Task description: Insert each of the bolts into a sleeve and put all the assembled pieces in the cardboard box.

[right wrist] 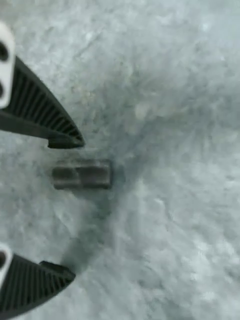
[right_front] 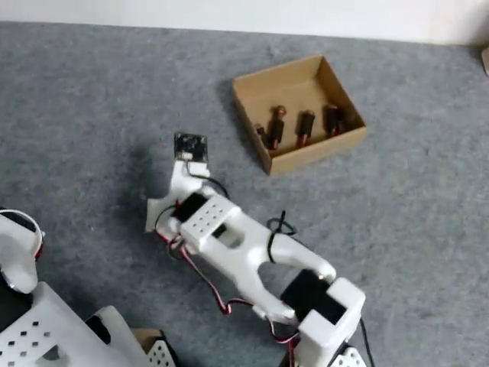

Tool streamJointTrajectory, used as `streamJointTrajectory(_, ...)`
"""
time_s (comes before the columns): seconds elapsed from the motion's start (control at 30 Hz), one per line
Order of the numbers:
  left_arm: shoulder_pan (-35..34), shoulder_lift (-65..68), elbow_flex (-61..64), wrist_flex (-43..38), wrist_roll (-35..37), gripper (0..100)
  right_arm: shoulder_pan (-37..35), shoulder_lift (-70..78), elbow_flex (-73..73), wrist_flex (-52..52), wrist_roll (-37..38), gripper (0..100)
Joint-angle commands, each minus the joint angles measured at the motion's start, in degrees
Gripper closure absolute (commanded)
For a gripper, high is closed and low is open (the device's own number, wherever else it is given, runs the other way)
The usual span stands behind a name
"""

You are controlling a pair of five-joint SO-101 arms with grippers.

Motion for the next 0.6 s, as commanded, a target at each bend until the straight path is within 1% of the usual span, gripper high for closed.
streamJointTrajectory(0.0,-0.92,-0.04,-0.31,-1.41,0.18,100,-3.21,-0.13,-2.51,0.48,-2.29,66.6)
streamJointTrajectory(0.13,-0.92,-0.04,-0.31,-1.41,0.18,100,-5.41,0.13,-2.24,0.31,-2.46,66.6)
streamJointTrajectory(0.27,-0.92,-0.04,-0.31,-1.41,0.18,100,-5.58,0.13,-2.24,0.22,-2.46,67.6)
streamJointTrajectory(0.43,-0.92,-0.13,-0.31,-1.41,0.18,100,-3.65,3.30,-2.15,-3.74,-2.55,79.7)
streamJointTrajectory(0.57,-0.92,-0.13,-0.31,-1.41,0.18,100,-0.66,8.84,-2.51,-4.79,-2.55,81.1)
